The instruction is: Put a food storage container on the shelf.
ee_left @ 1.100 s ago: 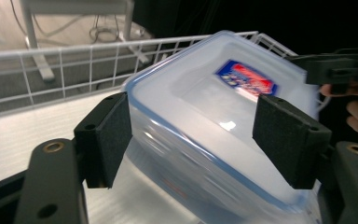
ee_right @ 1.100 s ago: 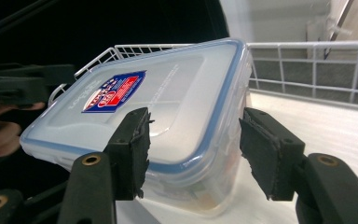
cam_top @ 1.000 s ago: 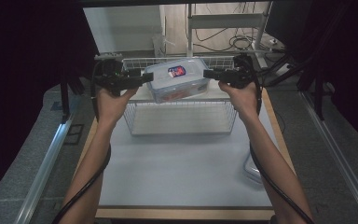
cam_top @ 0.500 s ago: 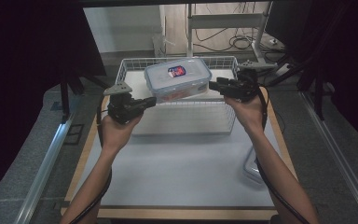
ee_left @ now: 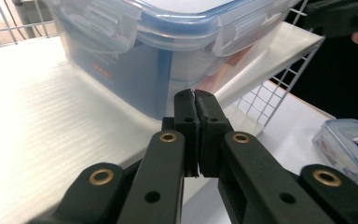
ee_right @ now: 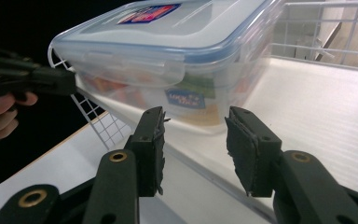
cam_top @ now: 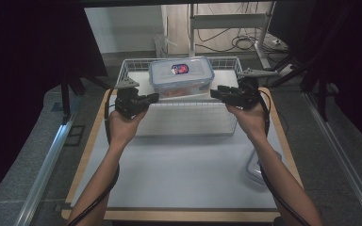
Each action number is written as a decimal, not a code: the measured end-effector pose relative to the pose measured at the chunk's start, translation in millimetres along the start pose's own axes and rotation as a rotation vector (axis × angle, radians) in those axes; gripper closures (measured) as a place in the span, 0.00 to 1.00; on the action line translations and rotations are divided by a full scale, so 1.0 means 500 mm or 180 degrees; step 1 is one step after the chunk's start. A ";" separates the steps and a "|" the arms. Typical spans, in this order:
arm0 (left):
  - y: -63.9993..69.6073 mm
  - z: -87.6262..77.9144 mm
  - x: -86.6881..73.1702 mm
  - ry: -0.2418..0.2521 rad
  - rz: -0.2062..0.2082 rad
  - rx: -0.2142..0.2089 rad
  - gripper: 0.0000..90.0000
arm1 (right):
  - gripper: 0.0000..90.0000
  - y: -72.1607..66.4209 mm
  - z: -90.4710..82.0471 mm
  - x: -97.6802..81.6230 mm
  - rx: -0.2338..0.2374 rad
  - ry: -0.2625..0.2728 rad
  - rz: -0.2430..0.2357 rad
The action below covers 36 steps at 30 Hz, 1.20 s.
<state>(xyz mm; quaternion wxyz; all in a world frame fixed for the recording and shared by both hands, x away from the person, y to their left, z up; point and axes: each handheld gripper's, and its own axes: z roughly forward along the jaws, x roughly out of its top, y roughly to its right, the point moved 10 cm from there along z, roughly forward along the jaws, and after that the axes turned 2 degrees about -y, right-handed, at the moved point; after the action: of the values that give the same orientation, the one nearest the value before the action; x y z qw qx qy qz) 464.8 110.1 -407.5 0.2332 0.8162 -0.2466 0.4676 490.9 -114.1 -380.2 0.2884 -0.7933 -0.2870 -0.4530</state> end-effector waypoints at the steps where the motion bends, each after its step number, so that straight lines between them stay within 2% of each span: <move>1: -0.004 0.003 0.002 -0.0008 -0.0011 0.0012 0.99 | 0.62 -0.002 0.000 -0.002 0.0010 -0.0004 0.0001; 6: -0.018 0.014 0.008 -0.0050 -0.0086 0.0076 0.98 | 0.61 -0.008 0.003 -0.013 0.0030 -0.0040 -0.0018; 12: -0.010 0.010 0.008 -0.0060 -0.0014 0.0073 0.95 | 0.60 -0.010 0.005 -0.024 0.0042 -0.0066 -0.0043; 15: 0.000 -0.002 0.002 -0.0043 0.0032 0.0084 0.90 | 0.58 -0.019 0.001 -0.028 0.0069 -0.0074 -0.0065; 19: 0.014 -0.022 -0.012 -0.0023 0.0069 0.0075 0.77 | 0.52 -0.034 -0.006 -0.039 0.0060 -0.0119 -0.0192; 22: 0.028 -0.036 -0.028 -0.0037 0.0103 0.0050 0.66 | 0.47 -0.046 -0.012 -0.050 0.0047 -0.0159 -0.0290; 28: 0.057 -0.060 -0.070 -0.0100 0.0306 0.0134 0.49 | 0.38 -0.065 -0.022 -0.084 0.0026 -0.0240 -0.0465; 32: 0.078 -0.069 -0.107 -0.0166 0.0415 0.0158 0.39 | 0.32 -0.076 -0.031 -0.110 0.0042 -0.0260 -0.0525; 36: 0.095 -0.075 -0.147 -0.0137 0.0460 0.0177 0.31 | 0.25 -0.081 -0.039 -0.142 0.0053 -0.0276 -0.0544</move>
<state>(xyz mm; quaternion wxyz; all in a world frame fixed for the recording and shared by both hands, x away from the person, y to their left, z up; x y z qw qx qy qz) 378.7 110.1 -447.8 0.1708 0.8122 -0.2967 0.4723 420.9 -114.6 -426.8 0.2426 -0.7823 -0.3696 -0.4388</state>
